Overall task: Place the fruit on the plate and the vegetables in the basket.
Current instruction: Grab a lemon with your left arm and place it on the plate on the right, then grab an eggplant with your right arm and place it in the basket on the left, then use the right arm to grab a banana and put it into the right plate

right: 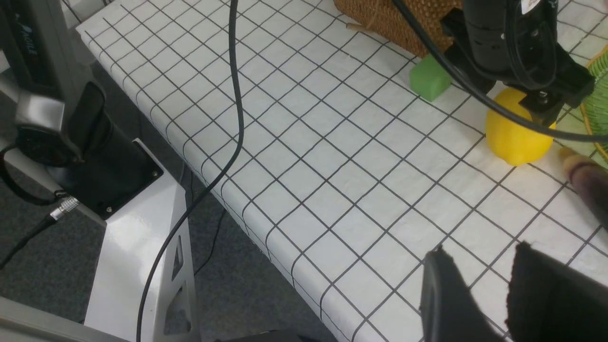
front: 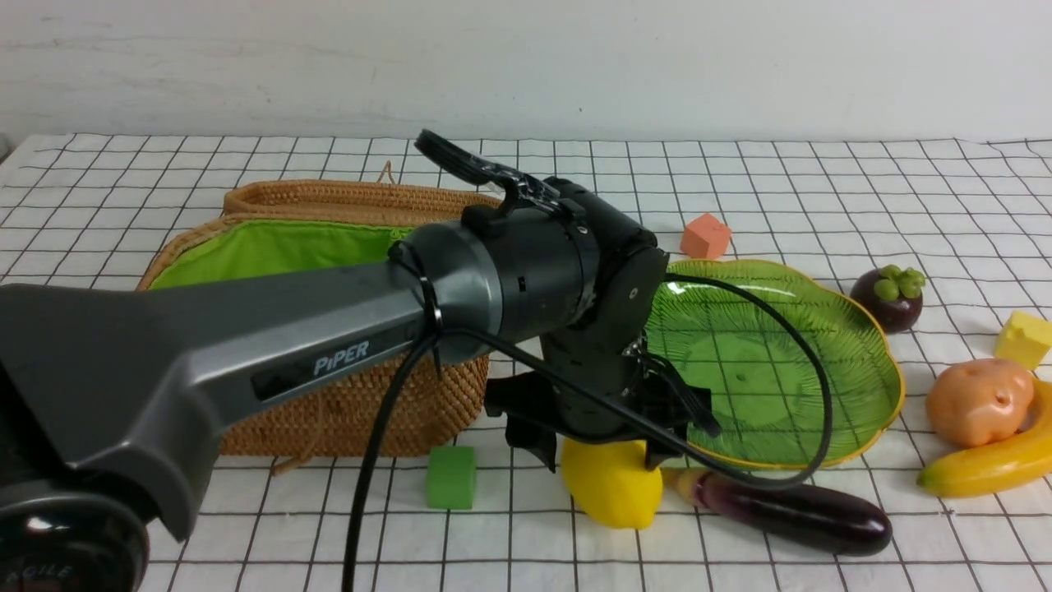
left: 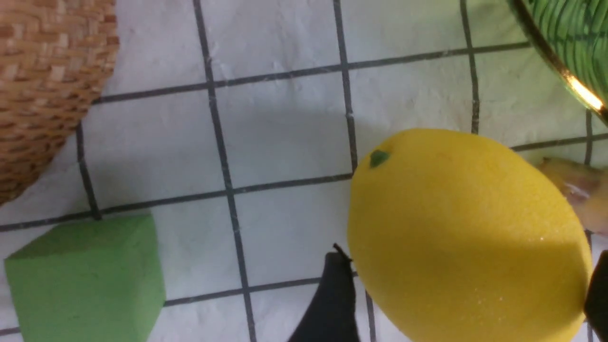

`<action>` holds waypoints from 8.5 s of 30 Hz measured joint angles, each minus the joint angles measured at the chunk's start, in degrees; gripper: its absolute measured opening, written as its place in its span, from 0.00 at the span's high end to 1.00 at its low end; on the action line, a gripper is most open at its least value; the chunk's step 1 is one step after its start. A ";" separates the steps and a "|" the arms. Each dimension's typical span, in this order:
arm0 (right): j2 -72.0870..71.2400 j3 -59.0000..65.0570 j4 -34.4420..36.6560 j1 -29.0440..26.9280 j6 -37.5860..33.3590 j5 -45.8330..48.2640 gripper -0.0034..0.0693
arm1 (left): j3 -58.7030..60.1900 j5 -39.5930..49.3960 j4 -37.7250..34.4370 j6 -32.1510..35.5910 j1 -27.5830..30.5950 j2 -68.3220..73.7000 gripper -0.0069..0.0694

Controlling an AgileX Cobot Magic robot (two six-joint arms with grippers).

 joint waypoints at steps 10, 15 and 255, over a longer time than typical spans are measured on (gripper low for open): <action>0.00 0.00 0.00 0.00 -0.18 0.00 0.64 | 0.00 -2.69 -1.57 -0.04 0.00 0.59 0.08; 0.00 0.00 0.05 0.00 -0.18 0.05 0.64 | 0.00 -1.86 -2.40 -0.04 0.00 2.50 0.09; 76.83 -9.91 -20.40 -36.22 29.81 -37.97 0.48 | 60.85 -24.07 -6.65 31.35 -0.55 -102.23 0.90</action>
